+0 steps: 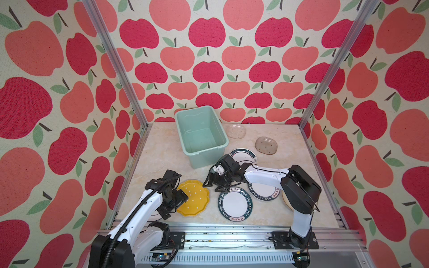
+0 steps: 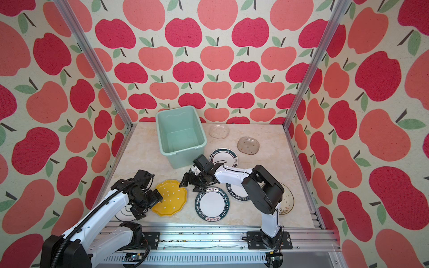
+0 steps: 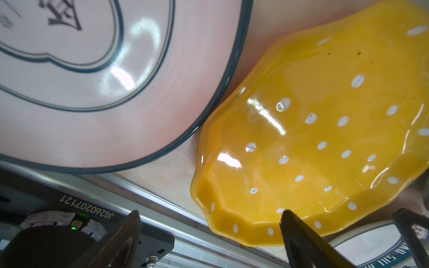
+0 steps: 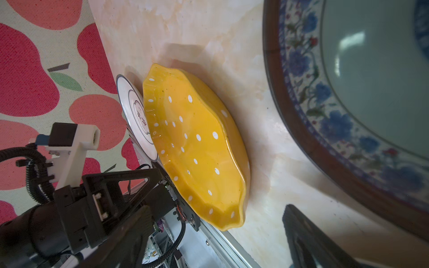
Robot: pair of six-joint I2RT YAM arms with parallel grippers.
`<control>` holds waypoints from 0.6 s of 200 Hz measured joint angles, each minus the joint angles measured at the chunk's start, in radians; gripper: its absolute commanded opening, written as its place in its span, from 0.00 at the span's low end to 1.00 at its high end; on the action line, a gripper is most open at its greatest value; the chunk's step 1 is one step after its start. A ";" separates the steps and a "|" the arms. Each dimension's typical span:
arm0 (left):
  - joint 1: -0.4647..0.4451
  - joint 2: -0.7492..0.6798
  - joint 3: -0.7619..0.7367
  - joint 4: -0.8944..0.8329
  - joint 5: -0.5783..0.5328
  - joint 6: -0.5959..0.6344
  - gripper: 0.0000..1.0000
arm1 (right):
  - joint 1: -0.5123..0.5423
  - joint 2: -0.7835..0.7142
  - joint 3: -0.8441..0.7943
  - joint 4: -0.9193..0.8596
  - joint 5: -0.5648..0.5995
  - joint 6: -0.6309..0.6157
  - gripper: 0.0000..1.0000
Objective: Place the plates into the plastic bin on the countertop
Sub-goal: 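Reach the right gripper to the yellow dotted plate while the left gripper approaches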
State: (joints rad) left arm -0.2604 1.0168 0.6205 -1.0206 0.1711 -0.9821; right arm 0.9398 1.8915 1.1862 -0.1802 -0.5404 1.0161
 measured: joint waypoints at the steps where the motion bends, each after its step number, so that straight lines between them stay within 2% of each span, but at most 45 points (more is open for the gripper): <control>1: 0.000 0.001 0.000 0.002 0.000 0.000 0.95 | 0.000 0.002 0.002 0.000 -0.002 0.000 0.91; 55: -0.002 0.033 -0.027 0.104 -0.001 0.001 0.91 | 0.001 0.072 0.076 -0.024 -0.047 -0.008 0.91; 120: -0.002 0.063 -0.047 0.204 0.001 0.010 0.87 | 0.003 0.109 0.093 -0.034 -0.078 -0.012 0.91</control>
State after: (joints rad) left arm -0.2623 1.0801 0.5739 -0.8162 0.1722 -0.9722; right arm 0.9424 2.0010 1.2793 -0.2146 -0.6182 1.0039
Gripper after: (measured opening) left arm 0.876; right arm 0.912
